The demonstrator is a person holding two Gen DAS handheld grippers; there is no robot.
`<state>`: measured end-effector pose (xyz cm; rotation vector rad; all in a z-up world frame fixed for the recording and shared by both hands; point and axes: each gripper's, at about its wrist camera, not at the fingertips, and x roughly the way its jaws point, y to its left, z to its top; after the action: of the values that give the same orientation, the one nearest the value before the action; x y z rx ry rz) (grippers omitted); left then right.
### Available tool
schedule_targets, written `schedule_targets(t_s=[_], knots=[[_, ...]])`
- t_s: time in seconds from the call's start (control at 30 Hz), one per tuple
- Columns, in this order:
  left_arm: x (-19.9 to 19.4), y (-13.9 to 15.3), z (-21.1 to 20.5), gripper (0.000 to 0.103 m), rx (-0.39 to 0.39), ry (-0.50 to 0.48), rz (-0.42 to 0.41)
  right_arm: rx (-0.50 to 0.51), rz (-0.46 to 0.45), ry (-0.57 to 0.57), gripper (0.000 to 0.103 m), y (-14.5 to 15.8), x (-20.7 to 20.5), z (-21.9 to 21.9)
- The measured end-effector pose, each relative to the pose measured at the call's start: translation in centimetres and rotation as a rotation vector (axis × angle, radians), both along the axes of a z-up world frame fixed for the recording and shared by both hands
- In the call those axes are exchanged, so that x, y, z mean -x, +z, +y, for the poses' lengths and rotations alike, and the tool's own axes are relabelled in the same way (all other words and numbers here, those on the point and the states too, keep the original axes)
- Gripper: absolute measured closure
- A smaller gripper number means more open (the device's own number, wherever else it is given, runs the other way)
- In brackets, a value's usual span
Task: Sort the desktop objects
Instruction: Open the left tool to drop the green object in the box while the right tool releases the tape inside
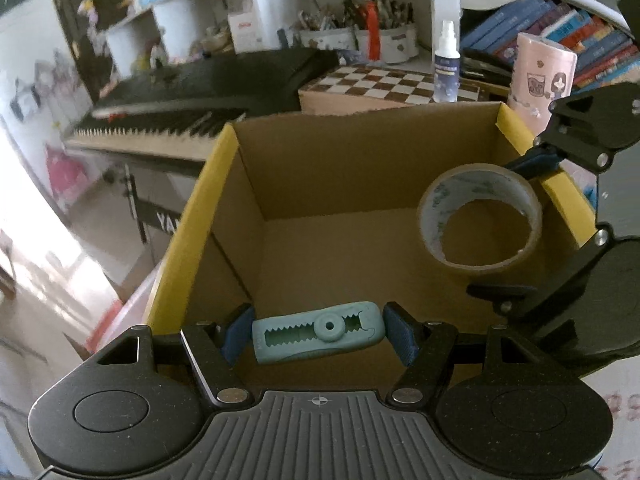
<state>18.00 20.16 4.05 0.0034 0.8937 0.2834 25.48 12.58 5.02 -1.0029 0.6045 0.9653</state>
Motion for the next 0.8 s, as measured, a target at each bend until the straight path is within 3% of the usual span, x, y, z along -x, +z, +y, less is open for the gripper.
schedule_targets(t_s=[0.07, 0.27, 0.37, 0.5, 0.8], knots=[[0.2, -0.1, 0.1, 0.032, 0.02, 0.014, -0.002, 0.01, -0.002, 0.021, 0.024, -0.1, 0.1, -0.1], [0.0, 0.2, 0.1, 0.031, -0.015, 0.005, -0.024, 0.021, -0.005, 0.033, 0.024, -0.2, 0.1, -0.1], [-0.1, 0.6, 0.2, 0.025, -0.024, 0.001, -0.045, 0.01, -0.014, 0.02, 0.022, 0.0, 0.1, -0.1], [-0.2, 1.3, 0.1, 0.015, -0.048, -0.01, -0.068, -0.051, -0.006, -0.009, 0.019, 1.4, 0.3, -0.6], [1.1, 4.3, -0.1, 0.008, -0.062, -0.028, -0.163, -0.218, -0.023, -0.135, 0.018, 5.5, 1.8, -3.0]])
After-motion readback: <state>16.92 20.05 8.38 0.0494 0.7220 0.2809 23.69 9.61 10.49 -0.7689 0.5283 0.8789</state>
